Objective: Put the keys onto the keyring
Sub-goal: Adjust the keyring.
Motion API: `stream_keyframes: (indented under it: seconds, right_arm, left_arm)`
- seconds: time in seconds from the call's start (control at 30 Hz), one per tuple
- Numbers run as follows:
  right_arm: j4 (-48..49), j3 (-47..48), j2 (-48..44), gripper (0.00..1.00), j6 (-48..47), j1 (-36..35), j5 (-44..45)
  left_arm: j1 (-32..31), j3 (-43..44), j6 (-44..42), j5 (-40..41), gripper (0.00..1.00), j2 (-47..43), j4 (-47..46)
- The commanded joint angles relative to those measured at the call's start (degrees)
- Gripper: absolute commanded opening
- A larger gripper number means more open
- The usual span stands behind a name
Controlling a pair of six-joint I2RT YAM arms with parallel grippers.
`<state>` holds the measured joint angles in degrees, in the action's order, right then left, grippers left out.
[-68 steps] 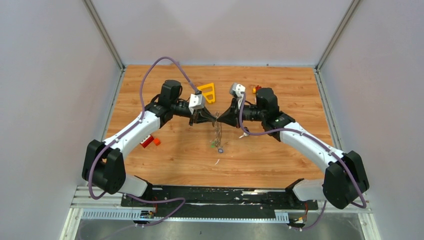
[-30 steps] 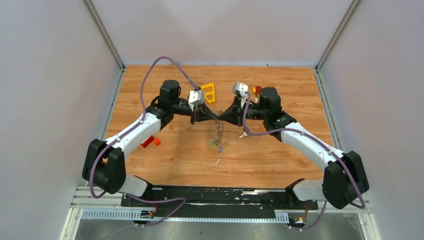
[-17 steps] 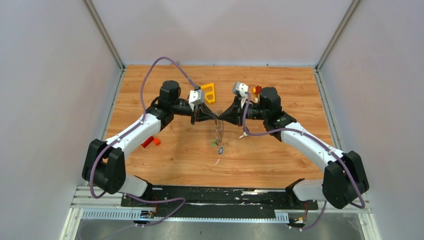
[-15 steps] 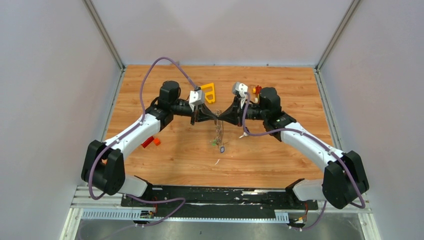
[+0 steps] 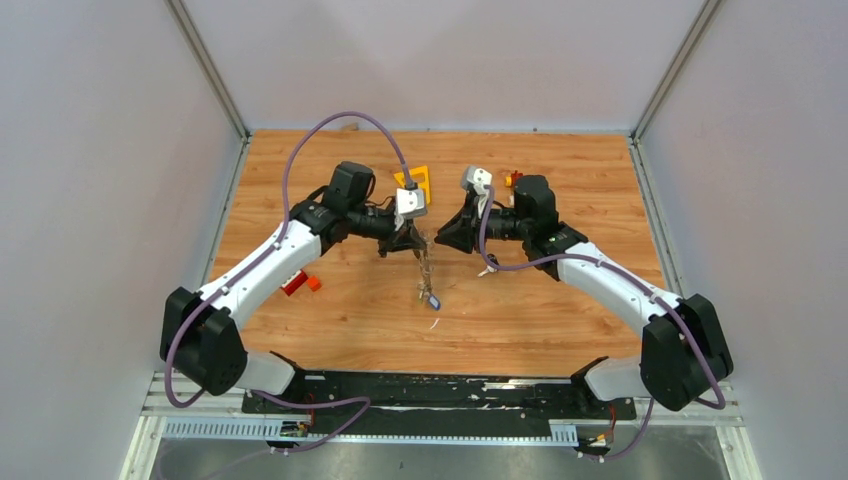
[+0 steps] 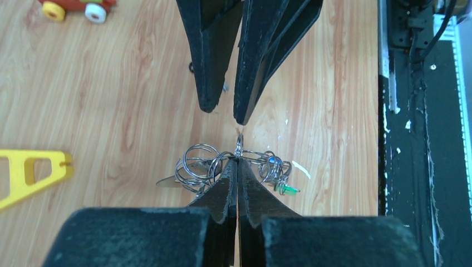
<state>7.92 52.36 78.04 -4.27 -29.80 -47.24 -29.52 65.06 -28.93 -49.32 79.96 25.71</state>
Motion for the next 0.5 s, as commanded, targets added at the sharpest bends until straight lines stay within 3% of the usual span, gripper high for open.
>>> stream_keyframes:
  seconds: [0.0, 0.47]
  right_arm:
    - [1.4, 1.9, -0.1, 0.25, -2.1, 0.3, -1.7]
    - [1.7, 1.5, 0.7, 0.37, -5.0, 0.3, -8.7]
  left_arm:
    - [-1.6, 4.9, -1.8, 6.9, 0.0, -2.0, 7.6]
    - [-7.6, 18.6, -1.3, 24.5, 0.0, -0.1, 24.7]
